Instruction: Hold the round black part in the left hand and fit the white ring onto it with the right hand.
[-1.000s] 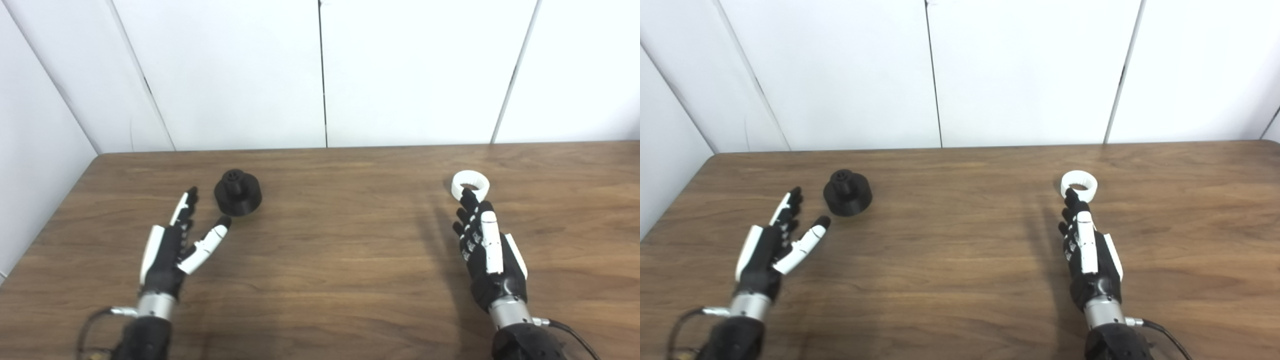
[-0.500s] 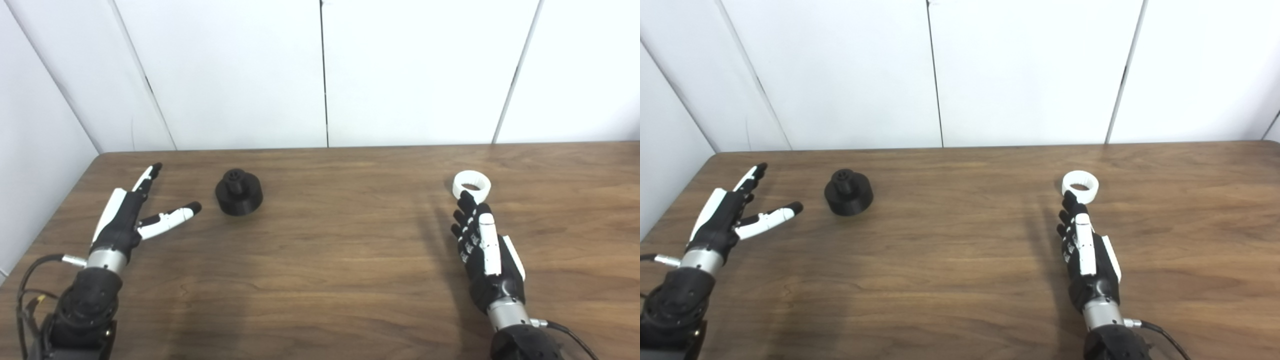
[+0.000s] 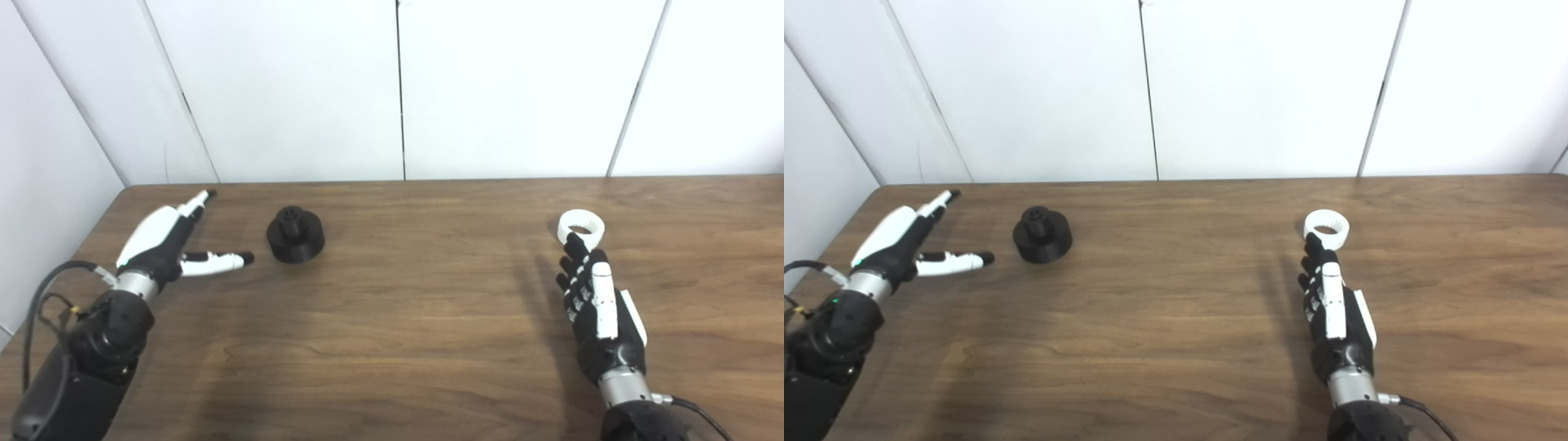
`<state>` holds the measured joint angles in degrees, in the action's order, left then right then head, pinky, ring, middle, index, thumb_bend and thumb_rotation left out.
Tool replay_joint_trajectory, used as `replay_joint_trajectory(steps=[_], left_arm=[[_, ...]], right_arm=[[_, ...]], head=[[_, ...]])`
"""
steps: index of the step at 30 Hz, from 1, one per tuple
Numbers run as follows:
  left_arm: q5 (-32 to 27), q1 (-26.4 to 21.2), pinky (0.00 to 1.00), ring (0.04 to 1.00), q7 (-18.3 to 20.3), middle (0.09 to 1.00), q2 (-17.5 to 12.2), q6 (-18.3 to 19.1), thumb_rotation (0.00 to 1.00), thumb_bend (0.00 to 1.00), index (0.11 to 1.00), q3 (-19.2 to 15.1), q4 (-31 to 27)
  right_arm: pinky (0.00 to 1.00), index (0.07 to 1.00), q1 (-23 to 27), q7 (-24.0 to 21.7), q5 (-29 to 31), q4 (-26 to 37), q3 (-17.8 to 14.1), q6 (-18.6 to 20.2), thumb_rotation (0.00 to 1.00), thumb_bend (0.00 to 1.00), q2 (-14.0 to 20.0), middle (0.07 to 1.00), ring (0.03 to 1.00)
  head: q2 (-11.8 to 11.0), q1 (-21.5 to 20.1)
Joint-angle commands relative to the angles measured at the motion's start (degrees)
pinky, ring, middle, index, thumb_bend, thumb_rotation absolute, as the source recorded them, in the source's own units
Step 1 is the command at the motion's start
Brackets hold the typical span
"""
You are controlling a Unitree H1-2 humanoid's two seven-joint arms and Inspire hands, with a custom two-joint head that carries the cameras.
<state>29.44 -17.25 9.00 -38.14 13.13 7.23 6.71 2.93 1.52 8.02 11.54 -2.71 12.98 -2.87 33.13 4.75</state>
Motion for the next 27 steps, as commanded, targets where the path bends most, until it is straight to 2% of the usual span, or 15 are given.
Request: replay_joint_trajectory(steps=[1, 5, 15, 20, 27], left_arm=[[3.01, -4.75, 1.00, 1.000, -1.56, 1.000, -3.39, -3.53, 0.58, 1.00, 0.992, 0.37, 1.77], [5.71, -7.46, 1.00, 1.000, 0.18, 1.000, -3.79, -3.56, 0.60, 1.00, 0.998, 2.47, 4.82], [7.88, -11.04, 1.00, 1.000, 3.16, 1.000, -2.80, -3.68, 0.59, 1.00, 0.989, 5.31, 6.77], [9.12, -12.11, 1.00, 1.000, 3.16, 1.000, -2.32, -3.96, 0.60, 1.00, 0.983, 6.28, 7.79], [8.29, -12.78, 1.00, 1.000, 3.97, 1.000, -0.91, -3.19, 0.58, 1.00, 0.984, 5.90, 8.09]], right_arm=[[1.00, 0.940, 1.34, -0.18, -0.63, 0.88, 0.37, -2.51, 1.00, 0.41, -0.05, 0.972, 0.986], [1.00, 0.938, 1.34, 0.24, -1.66, 0.89, 0.38, -2.34, 1.00, 0.42, -0.05, 0.968, 0.988], [1.00, 0.936, 1.17, 0.58, -2.90, 1.32, 0.77, -2.23, 1.00, 0.45, -0.13, 0.966, 0.984], [1.00, 0.936, 0.99, 0.67, -2.87, 1.39, 0.74, -2.30, 1.00, 0.44, -0.19, 0.965, 0.986], [1.00, 0.933, 0.97, 0.84, -3.23, 1.36, 0.84, -2.87, 1.00, 0.44, -0.24, 0.957, 0.975]], head=[[0.06, 0.05], [-0.02, -0.15], [-0.02, -0.80], [-0.10, -1.31], [-0.07, -1.33]])
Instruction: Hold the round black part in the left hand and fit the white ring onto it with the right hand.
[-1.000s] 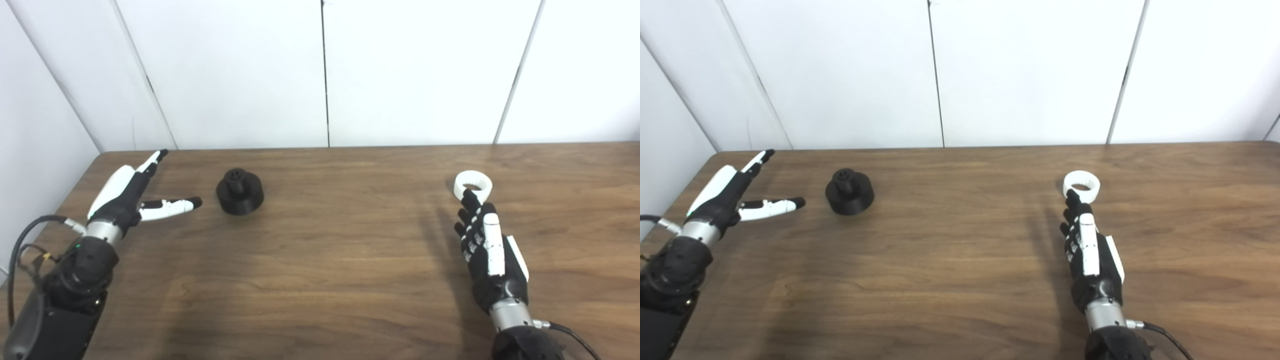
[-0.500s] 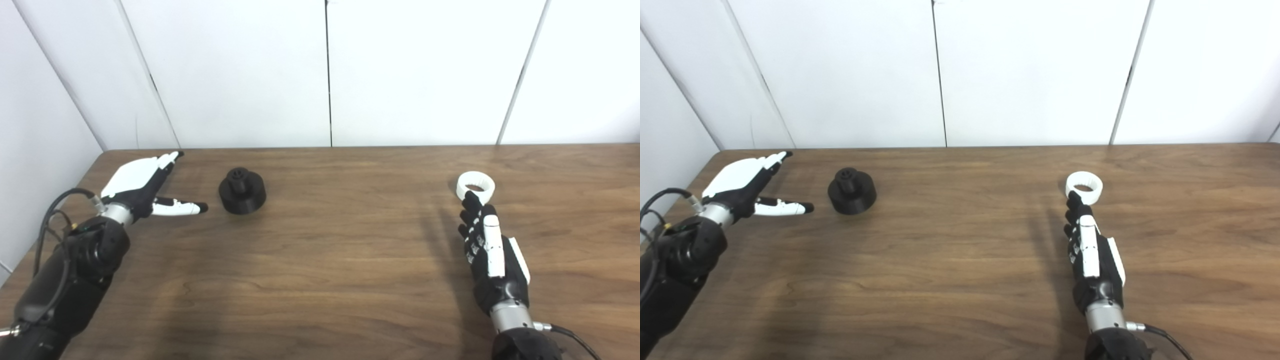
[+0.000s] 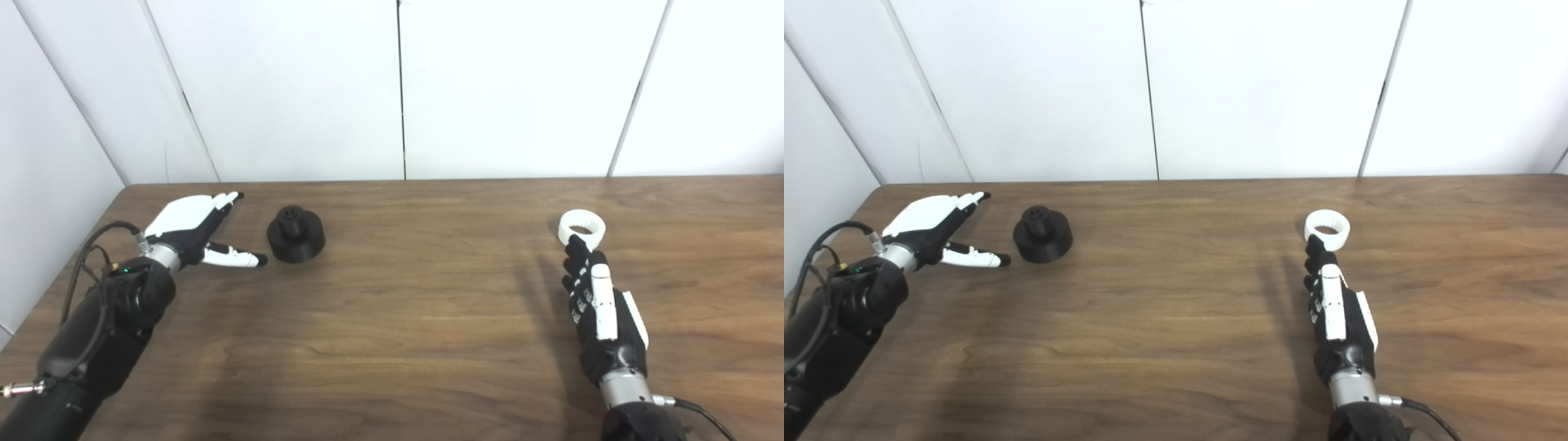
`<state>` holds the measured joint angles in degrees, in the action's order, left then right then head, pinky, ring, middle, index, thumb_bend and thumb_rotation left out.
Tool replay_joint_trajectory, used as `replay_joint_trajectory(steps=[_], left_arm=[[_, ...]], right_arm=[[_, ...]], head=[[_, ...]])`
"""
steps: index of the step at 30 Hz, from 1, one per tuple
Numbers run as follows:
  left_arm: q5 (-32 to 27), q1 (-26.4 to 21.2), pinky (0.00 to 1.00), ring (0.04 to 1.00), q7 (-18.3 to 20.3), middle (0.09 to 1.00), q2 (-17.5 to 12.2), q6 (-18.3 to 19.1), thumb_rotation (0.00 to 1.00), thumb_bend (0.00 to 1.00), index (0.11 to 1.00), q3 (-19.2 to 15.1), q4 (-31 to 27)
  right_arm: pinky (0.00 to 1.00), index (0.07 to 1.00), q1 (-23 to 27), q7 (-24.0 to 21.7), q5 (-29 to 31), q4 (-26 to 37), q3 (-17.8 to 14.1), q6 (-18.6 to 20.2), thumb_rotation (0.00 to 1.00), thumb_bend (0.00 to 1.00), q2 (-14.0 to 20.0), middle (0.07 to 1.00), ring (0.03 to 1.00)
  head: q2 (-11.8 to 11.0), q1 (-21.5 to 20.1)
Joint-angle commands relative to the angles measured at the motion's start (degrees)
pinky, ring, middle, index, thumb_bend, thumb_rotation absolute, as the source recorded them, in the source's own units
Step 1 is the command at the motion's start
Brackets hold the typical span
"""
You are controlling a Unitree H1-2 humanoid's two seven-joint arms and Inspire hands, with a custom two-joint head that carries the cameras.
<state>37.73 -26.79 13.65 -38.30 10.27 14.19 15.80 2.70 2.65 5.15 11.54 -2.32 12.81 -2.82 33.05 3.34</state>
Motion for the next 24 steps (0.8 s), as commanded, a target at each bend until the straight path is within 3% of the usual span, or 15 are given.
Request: replay_joint_trajectory(steps=[1, 6, 11, 24], left_arm=[[-0.16, -3.34, 1.00, 1.000, -0.61, 1.000, -0.57, -0.65, 0.58, 1.00, 0.984, -1.00, -0.89], [-0.68, -3.88, 1.00, 1.000, 0.05, 1.000, 0.45, -1.58, 0.61, 1.00, 0.981, -0.71, -0.50], [-0.74, -4.19, 1.00, 1.000, -0.37, 1.000, 1.70, -2.22, 0.58, 1.00, 0.968, -0.67, -0.09], [-2.26, -4.28, 1.00, 1.000, 3.82, 1.000, 4.39, 0.81, 0.58, 1.00, 0.927, -0.78, -2.40]], right_arm=[[1.00, 0.934, 1.23, -0.31, -0.44, 1.34, 0.49, -2.73, 1.00, 0.44, -0.22, 0.957, 0.977], [1.00, 0.944, 1.17, -0.42, -0.60, 1.53, 0.49, -2.80, 1.00, 0.43, 0.02, 0.963, 0.980], [1.00, 0.948, 0.97, -0.50, -0.67, 1.96, 0.32, -2.65, 1.00, 0.42, 0.25, 0.970, 0.989], [1.00, 0.938, 1.04, -0.52, -0.89, 1.86, 0.30, -2.84, 1.00, 0.41, 0.37, 0.965, 0.980]], head=[[0.00, -0.10], [-0.02, -0.20], [0.03, -0.24], [0.50, -0.05]])
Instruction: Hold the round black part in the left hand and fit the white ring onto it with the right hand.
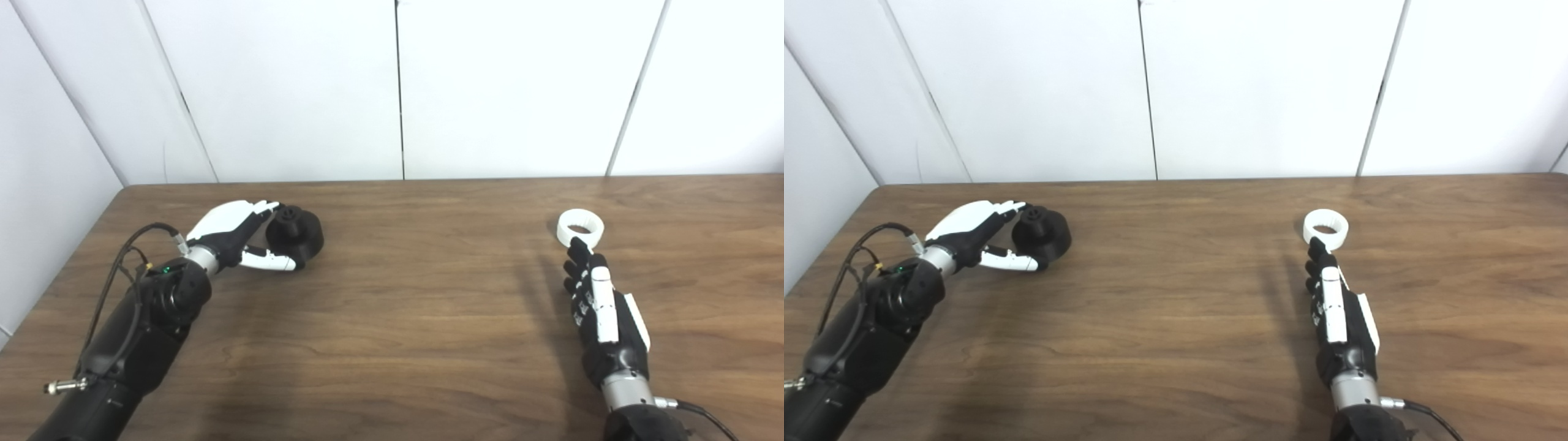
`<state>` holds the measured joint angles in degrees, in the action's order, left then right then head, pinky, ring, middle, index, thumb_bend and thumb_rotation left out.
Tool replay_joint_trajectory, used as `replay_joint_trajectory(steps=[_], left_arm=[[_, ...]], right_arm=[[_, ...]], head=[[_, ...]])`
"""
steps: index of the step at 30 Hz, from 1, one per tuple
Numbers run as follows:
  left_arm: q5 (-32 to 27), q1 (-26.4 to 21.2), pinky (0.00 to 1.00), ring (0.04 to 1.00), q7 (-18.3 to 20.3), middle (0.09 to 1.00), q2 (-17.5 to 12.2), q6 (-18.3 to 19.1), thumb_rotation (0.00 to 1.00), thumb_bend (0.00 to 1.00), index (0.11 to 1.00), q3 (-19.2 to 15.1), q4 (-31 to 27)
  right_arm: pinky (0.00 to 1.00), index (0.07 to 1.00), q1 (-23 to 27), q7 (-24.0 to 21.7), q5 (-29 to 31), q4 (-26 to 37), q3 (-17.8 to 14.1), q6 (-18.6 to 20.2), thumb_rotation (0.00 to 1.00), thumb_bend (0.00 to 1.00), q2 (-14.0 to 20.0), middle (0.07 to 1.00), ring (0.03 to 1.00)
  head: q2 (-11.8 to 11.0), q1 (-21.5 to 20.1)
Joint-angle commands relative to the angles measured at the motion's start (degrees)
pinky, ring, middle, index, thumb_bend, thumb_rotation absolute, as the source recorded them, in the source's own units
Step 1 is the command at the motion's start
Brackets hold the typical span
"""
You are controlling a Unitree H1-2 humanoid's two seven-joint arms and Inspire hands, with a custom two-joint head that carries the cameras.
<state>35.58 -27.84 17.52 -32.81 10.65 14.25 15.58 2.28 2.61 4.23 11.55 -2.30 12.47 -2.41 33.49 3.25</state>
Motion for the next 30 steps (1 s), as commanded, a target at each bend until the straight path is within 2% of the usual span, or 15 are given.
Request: replay_joint_trajectory(steps=[1, 18, 30], left_arm=[[-0.16, -3.23, 1.00, 1.000, 0.19, 1.000, -1.01, 0.57, 0.58, 1.00, 0.926, -0.79, -2.28], [-0.75, -3.69, 1.00, 1.000, 0.76, 0.992, 0.32, -0.26, 0.52, 1.00, 0.902, -0.37, -0.66], [-0.80, -3.06, 1.00, 1.000, -3.15, 0.954, 0.87, -3.59, 0.50, 0.99, 0.799, -0.65, 0.93]], right_arm=[[1.00, 0.939, 1.44, -0.46, -0.02, 1.90, 0.30, -2.39, 1.00, 0.41, -0.02, 0.966, 0.985], [1.00, 0.938, 0.83, -0.51, 0.26, 3.15, 0.09, -1.91, 1.00, 0.42, 0.18, 0.968, 0.989], [1.00, 0.934, 0.61, -0.80, 0.40, 3.02, 0.30, -2.44, 1.00, 0.45, 0.66, 0.966, 0.988]], head=[[0.07, 0.01], [-0.04, -0.30], [-0.05, -0.25]])
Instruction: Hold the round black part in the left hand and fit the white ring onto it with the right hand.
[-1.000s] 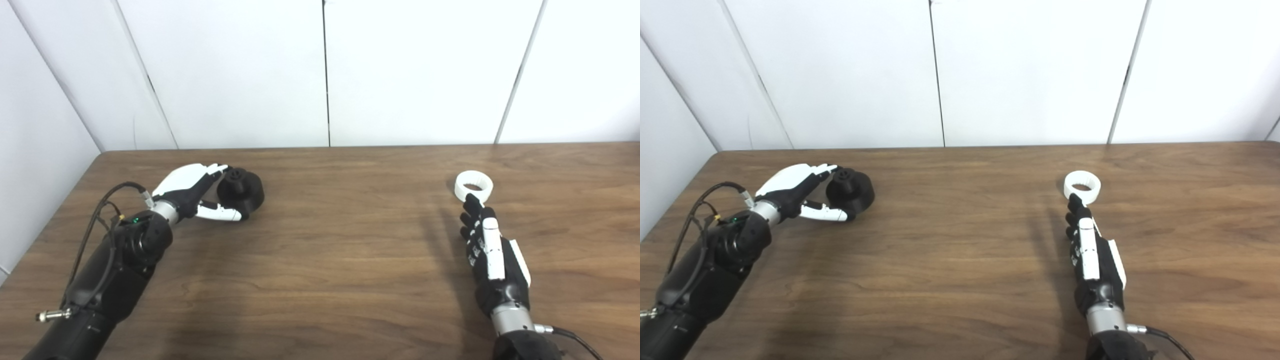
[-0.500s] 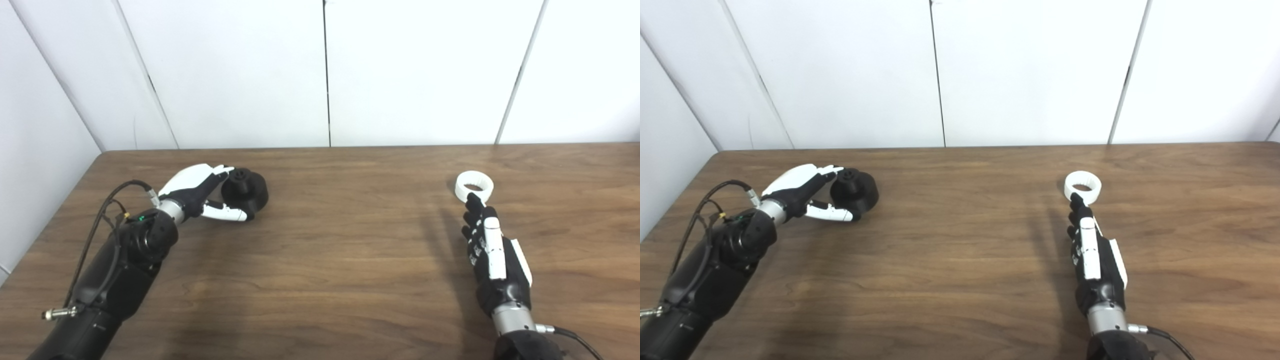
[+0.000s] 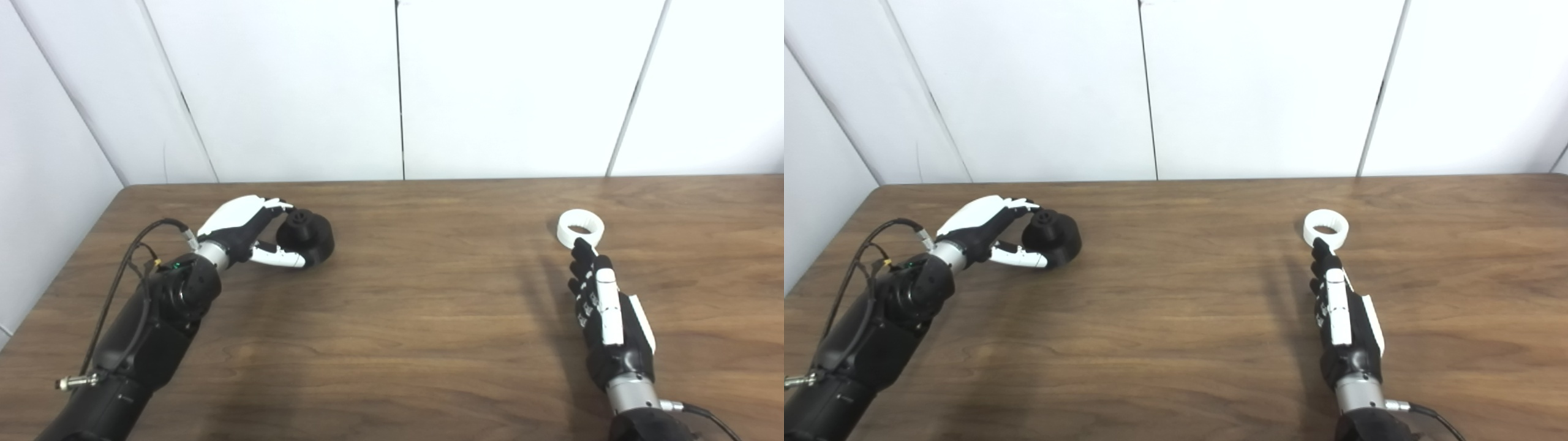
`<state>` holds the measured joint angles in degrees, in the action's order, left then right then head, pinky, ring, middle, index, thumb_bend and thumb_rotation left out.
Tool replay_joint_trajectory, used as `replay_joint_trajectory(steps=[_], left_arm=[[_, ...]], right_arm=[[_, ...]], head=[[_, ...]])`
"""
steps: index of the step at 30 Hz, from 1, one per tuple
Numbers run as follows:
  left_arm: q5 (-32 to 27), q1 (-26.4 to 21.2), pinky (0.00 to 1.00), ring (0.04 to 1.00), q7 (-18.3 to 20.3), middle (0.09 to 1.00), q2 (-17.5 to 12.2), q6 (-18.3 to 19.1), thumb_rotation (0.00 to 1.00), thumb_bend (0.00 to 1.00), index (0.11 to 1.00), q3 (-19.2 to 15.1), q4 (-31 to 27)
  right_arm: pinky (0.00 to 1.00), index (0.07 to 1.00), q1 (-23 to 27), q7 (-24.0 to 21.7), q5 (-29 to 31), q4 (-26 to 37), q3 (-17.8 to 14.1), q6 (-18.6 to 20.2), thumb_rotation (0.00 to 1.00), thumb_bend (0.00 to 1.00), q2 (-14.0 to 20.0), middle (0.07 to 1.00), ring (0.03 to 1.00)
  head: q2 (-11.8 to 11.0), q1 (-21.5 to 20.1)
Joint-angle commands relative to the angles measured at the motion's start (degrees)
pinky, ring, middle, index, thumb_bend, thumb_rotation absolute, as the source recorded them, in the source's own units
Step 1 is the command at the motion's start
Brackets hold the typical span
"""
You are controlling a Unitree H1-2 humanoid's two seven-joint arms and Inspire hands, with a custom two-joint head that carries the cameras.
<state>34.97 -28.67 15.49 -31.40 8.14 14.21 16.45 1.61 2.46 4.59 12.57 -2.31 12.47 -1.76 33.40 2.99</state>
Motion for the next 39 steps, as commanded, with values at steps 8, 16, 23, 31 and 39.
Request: replay_joint_trajectory(steps=[8, 16, 23, 31, 39], left_arm=[[-0.72, -2.08, 1.00, 1.000, -1.79, 0.947, -0.38, -1.54, 0.49, 0.96, 0.759, -0.58, 0.24], [-0.75, -1.82, 1.00, 1.000, -1.58, 0.950, -0.49, -0.62, 0.47, 0.96, 0.751, -0.09, -0.57], [-0.83, -1.89, 1.00, 1.000, -1.18, 0.955, -0.56, -0.52, 0.46, 0.98, 0.773, 0.19, -0.47], [-0.75, -2.10, 1.00, 1.000, 0.63, 0.976, -0.49, 1.19, 0.46, 1.00, 0.826, 0.74, -0.66], [-0.64, -2.37, 1.00, 1.000, 0.79, 0.979, -0.20, 1.08, 0.46, 1.00, 0.837, 0.99, -0.16]], right_arm=[[1.00, 0.941, 1.22, -0.92, 0.65, 1.81, 0.26, -2.74, 1.00, 0.44, 0.01, 0.972, 0.991], [1.00, 0.936, 1.14, -0.85, 0.27, 2.38, 0.22, -2.48, 1.00, 0.46, 0.29, 0.963, 0.987], [1.00, 0.935, 0.99, -0.73, 0.46, 3.26, 0.12, -1.43, 1.00, 0.48, 0.27, 0.963, 0.987], [1.00, 0.940, 0.90, -0.85, 0.46, 3.10, 0.15, -1.78, 1.00, 0.50, 0.56, 0.966, 0.987], [1.00, 0.938, 0.91, -0.77, 0.25, 3.46, 0.22, -1.33, 1.00, 0.50, 0.97, 0.963, 0.989]], head=[[0.08, 0.10], [0.17, 0.18], [0.28, 0.20], [0.27, 0.20], [0.27, 0.17]])
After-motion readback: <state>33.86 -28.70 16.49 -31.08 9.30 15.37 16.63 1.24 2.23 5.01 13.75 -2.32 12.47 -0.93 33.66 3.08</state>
